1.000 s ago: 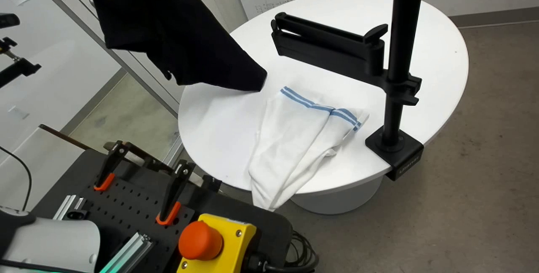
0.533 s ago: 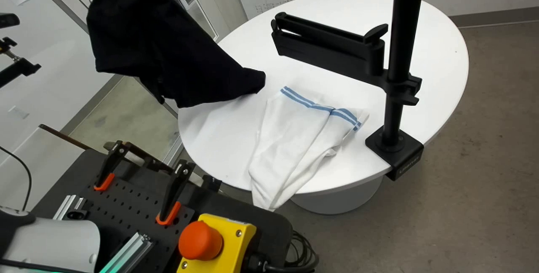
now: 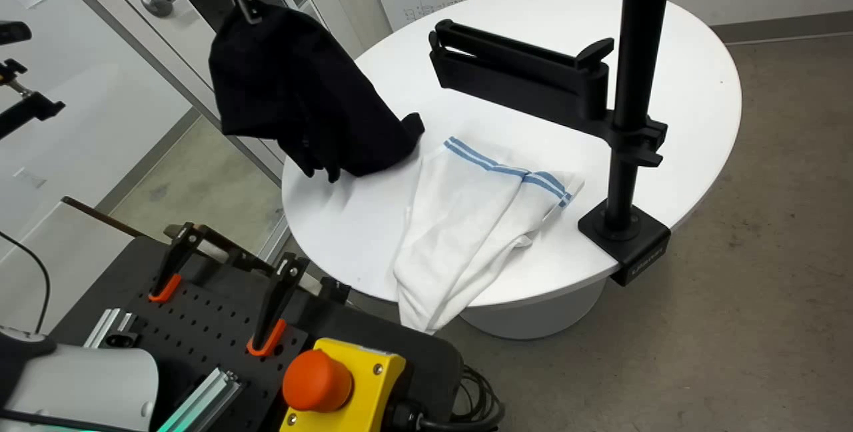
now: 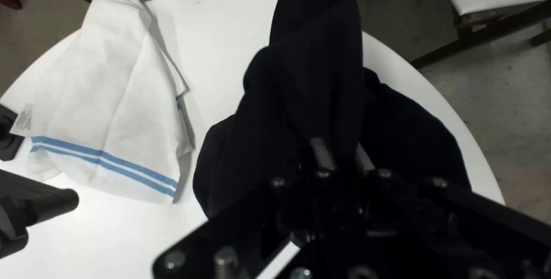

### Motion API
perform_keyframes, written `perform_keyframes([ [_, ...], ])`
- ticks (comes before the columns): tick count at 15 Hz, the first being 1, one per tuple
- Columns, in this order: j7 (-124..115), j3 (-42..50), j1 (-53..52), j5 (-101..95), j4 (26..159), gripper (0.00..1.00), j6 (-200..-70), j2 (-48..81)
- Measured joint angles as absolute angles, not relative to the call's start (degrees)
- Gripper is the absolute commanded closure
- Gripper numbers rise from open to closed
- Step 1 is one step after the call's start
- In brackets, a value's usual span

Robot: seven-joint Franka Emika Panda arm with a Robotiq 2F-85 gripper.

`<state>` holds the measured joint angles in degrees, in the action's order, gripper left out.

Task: Remove the black t-shirt from the black stand and place it on the table

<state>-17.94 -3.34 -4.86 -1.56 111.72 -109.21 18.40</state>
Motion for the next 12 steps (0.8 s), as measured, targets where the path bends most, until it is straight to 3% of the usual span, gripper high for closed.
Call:
perform_keyframes([
  [2,-18.7,-3.0,-5.0,-2.8,111.5,0.97,-113.2,20.0],
  [3,-19.1,-2.9,-5.2,-3.5,111.5,0.63,-115.3,20.6],
  [5,-20.3,-2.6,-5.8,-5.3,111.5,0.55,-119.0,21.4],
  [12,-23.4,-1.2,-7.8,-9.2,111.7,0.04,-123.6,21.8],
])
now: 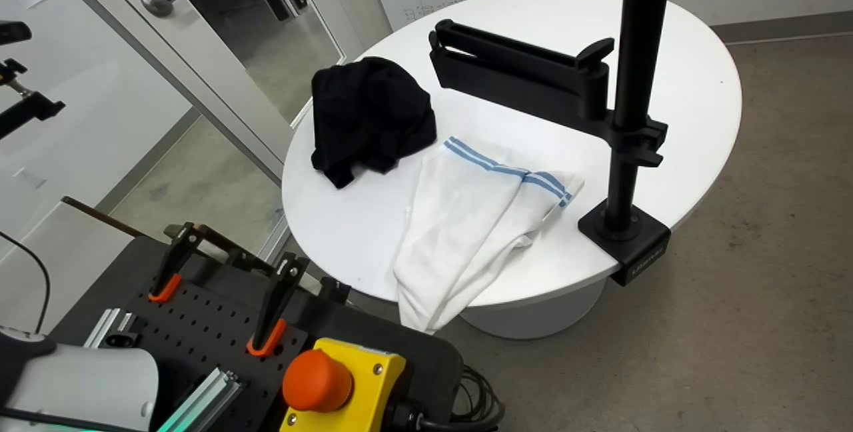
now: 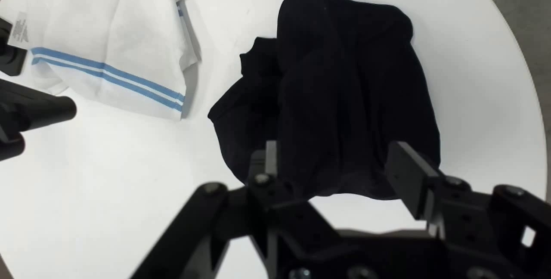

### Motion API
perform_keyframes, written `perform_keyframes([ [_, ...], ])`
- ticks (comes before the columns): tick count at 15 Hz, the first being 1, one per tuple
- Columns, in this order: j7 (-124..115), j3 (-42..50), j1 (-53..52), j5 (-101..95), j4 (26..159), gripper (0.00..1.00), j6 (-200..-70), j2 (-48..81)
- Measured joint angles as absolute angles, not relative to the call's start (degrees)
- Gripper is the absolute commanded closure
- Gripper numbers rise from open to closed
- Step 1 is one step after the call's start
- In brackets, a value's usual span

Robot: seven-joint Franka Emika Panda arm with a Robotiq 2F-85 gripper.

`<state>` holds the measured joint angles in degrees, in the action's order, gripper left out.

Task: Remove the black t-shirt from the black stand and place it on the table

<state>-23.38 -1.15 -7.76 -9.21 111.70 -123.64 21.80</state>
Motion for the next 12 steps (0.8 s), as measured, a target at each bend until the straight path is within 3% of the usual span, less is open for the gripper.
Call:
perform_keyframes([
  [2,-23.5,-1.0,-7.8,-9.2,111.7,0.0,-123.6,21.7],
  [12,-23.0,-1.2,-7.7,-8.9,111.9,0.0,-122.5,20.0],
])
